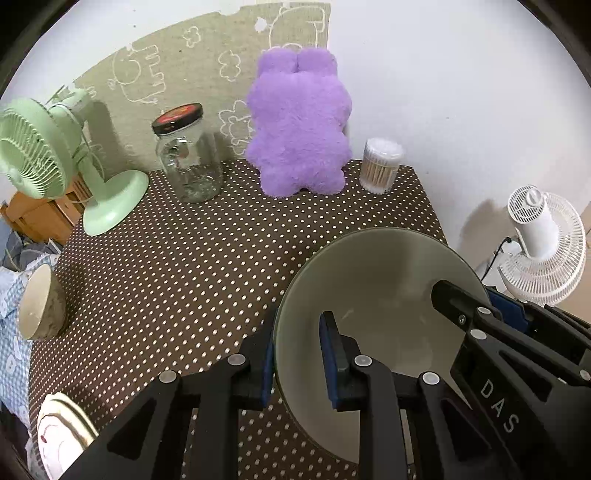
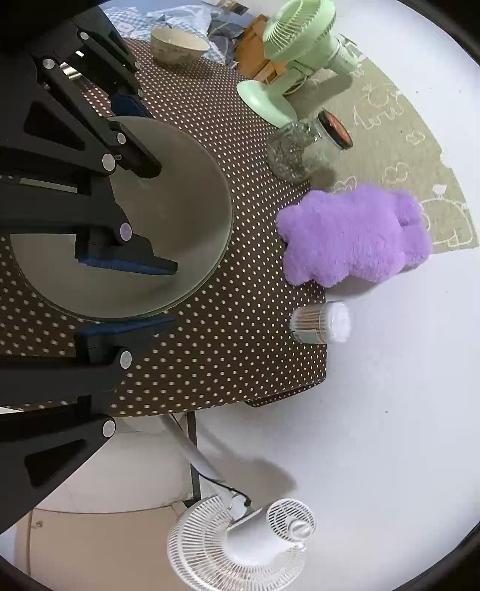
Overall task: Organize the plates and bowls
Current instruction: 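Close the right gripper on the bowl rim and lift the bowl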
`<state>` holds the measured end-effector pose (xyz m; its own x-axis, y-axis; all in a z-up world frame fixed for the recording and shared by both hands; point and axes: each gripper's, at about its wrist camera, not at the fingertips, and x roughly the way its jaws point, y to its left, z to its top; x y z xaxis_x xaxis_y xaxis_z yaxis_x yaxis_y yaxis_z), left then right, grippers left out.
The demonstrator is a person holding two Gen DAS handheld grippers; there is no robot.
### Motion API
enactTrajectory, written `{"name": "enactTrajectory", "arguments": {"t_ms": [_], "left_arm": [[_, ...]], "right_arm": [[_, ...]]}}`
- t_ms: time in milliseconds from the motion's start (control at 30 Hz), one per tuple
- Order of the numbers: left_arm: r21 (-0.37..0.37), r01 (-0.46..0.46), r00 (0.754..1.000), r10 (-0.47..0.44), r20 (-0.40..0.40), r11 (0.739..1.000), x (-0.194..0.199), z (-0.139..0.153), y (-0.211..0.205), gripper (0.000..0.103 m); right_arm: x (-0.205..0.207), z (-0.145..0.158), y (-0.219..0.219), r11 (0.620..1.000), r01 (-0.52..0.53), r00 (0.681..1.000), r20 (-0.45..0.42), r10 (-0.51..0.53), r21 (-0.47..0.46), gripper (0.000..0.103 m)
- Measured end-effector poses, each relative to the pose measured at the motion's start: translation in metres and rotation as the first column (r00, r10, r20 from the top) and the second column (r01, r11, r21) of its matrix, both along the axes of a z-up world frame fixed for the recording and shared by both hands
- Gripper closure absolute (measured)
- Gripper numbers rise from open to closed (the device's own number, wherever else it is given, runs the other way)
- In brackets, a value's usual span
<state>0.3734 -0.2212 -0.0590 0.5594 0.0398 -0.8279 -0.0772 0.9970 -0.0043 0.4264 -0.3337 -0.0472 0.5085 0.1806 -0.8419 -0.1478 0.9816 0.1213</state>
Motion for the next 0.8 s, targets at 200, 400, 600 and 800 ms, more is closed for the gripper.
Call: {"name": "enactTrajectory", "arguments": {"t_ms": [200, 400, 600, 800], "left_arm": [[-0.01, 0.012, 1.0, -0.012, 0.018, 1.0, -0.014, 0.01, 0.008, 0.083], [-0.01, 0.028, 0.999, -0.028, 0.035, 1.0, -0.045, 0.023, 0.02, 0.083], [-0.01, 0.039, 0.998, -0.039, 0.052, 0.999, -0.078, 0.036, 0.034, 0.083], [-0.011, 0.038, 0.998, -0.038, 0.055, 0.999, -0.113, 0.041, 0.052, 0.083]], "right_arm": [[-0.033, 0.015, 0.008, 1.0, 0.007, 1.0, 0.028, -0.007, -0.009, 0.077], [-0.07, 0.029, 0.017, 1.0, 0.025, 0.999, 0.046, -0.024, -0.011, 0.077], [-0.108, 0.042, 0.031, 0.999, 0.035, 0.997, 0.063, -0.034, -0.008, 0.077], [-0.149, 0.05, 0.047, 0.999, 0.045, 0.997, 0.068, -0.045, -0.002, 0.077]]}}
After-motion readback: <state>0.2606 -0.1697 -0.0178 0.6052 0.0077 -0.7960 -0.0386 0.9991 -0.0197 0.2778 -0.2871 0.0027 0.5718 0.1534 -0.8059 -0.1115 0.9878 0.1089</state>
